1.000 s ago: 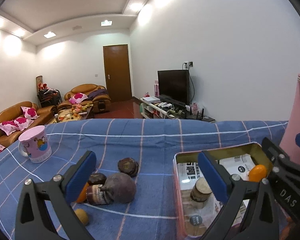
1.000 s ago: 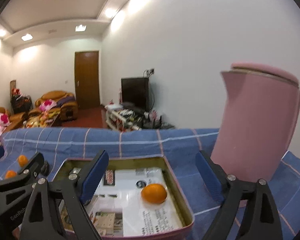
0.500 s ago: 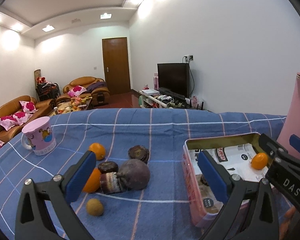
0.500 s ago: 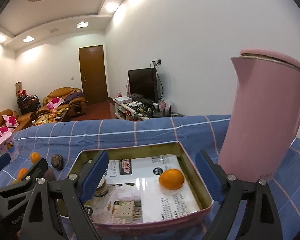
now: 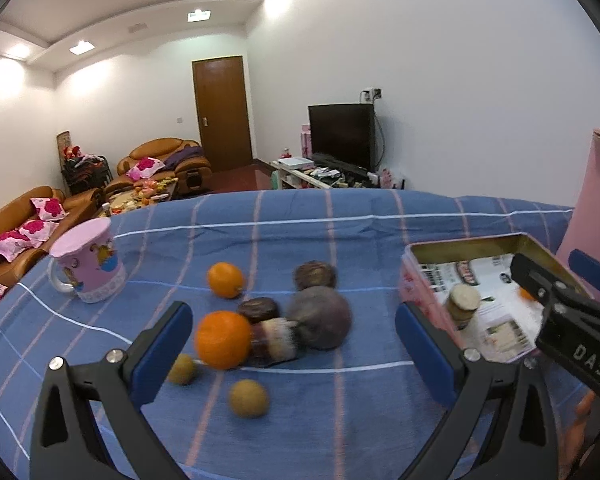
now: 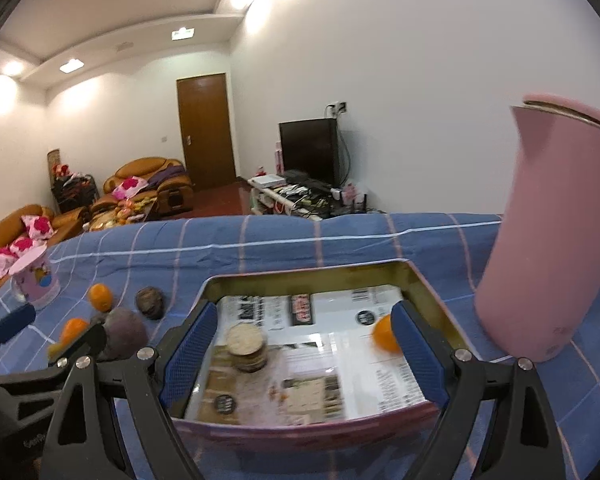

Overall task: Organize fruits
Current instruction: 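Withdraw both open tools from the tin back toward the fruits, then grasp a brown kiwi with the right tool while the left tool grasps another kiwi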

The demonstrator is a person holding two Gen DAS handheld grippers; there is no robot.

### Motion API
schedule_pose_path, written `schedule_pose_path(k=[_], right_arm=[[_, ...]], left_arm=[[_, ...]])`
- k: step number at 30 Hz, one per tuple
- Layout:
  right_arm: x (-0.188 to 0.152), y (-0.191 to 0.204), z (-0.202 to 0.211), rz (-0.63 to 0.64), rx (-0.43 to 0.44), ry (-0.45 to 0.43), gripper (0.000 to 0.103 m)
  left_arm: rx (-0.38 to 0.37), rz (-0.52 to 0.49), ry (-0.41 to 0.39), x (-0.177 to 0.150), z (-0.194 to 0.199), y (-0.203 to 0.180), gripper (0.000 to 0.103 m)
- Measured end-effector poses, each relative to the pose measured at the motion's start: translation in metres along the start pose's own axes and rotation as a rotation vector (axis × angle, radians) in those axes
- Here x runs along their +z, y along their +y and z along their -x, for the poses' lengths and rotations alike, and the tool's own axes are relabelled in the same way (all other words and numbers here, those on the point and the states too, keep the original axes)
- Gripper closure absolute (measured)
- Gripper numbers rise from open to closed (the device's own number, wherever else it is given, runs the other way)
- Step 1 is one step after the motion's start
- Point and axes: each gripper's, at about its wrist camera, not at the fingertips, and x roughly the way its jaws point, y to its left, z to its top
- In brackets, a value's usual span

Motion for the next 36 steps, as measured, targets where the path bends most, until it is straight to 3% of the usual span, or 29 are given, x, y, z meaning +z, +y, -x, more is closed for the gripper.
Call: schedule_pose_path(k=[10, 22, 25, 32, 36], right_arm=[[-0.006, 0.049, 0.006, 0.082, 0.113, 0.01, 0.014], [-0.017, 0.117, 0.004, 0.211, 0.279, 0.088, 0.014], [-0.022, 0.142, -0.003, 0.275, 0.324, 0.148, 0.014], [-0.032, 0.179, -0.026, 0.334, 0.375, 0.284, 0.045], [-0.035, 0.185, -0.035, 0.347, 0.39, 0.336, 0.049]], left_arm=[[0.056, -0.025, 0.055, 0.003, -0.014, 0.054, 0.0], [0.012, 0.135, 0.141, 0.0, -0.028, 0.153, 0.0], [-0.015, 0.153, 0.157, -0.001, -0.031, 0.166, 0.0], [-0.087, 0.057, 0.184, -0.002, -0.034, 0.164, 0.0], [-0.155, -0.027, 0.193, -0.004, -0.031, 0.149, 0.0]])
